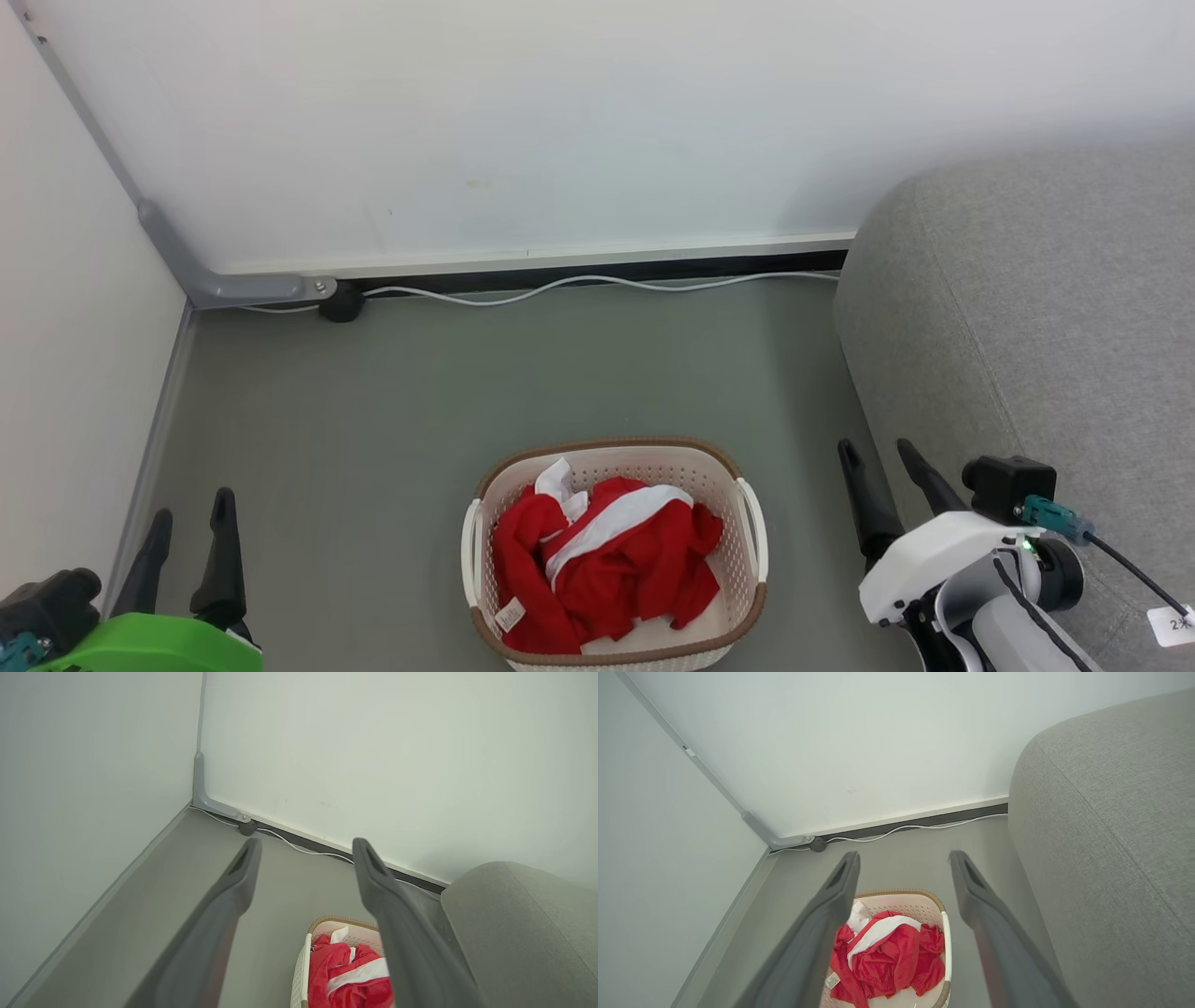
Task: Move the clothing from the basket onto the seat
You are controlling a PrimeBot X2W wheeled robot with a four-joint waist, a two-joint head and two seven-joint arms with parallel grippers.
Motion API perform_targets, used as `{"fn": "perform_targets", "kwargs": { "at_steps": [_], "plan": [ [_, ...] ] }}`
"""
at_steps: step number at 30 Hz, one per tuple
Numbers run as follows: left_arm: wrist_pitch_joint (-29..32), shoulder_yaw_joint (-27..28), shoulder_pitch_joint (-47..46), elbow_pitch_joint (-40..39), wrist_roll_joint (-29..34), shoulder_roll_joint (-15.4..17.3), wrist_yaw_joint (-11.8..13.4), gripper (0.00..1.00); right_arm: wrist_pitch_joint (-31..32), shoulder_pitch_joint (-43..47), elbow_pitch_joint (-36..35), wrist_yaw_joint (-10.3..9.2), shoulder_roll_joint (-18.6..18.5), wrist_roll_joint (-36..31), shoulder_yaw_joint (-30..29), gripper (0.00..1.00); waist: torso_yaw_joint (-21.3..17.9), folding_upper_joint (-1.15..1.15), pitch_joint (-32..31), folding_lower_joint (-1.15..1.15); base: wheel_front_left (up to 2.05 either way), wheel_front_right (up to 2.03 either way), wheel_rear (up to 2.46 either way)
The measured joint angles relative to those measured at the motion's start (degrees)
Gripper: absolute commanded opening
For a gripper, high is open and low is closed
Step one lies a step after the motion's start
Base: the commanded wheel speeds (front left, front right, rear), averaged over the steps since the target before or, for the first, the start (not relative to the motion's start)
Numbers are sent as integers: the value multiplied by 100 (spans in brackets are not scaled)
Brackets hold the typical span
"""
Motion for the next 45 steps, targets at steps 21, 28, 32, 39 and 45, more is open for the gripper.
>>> {"fn": "perform_targets", "kwargs": {
  "at_steps": [21,28,32,39,45],
  "plan": [
    [-423,-33,200,-88,1481,179,-75,100,-411,8,129,-278,-123,-1358,237,100,-83,0,-54,0,0,0,0],
    [-469,-36,244,-88,1556,186,-77,100,-453,8,146,-299,-120,-1464,261,100,-108,0,-32,0,0,0,0],
    [-469,-34,244,-79,1556,186,-81,100,-453,8,157,-298,-113,-1482,252,100,-116,0,-18,0,0,0,0],
    [-469,-26,244,-80,1556,186,-82,100,-453,8,159,-290,-97,-1503,223,100,-120,0,29,0,0,0,0],
    [-470,-70,244,-151,1546,188,-82,100,-453,5,148,-288,-44,-1593,245,100,-117,0,212,0,0,0,0]
  ]
}}
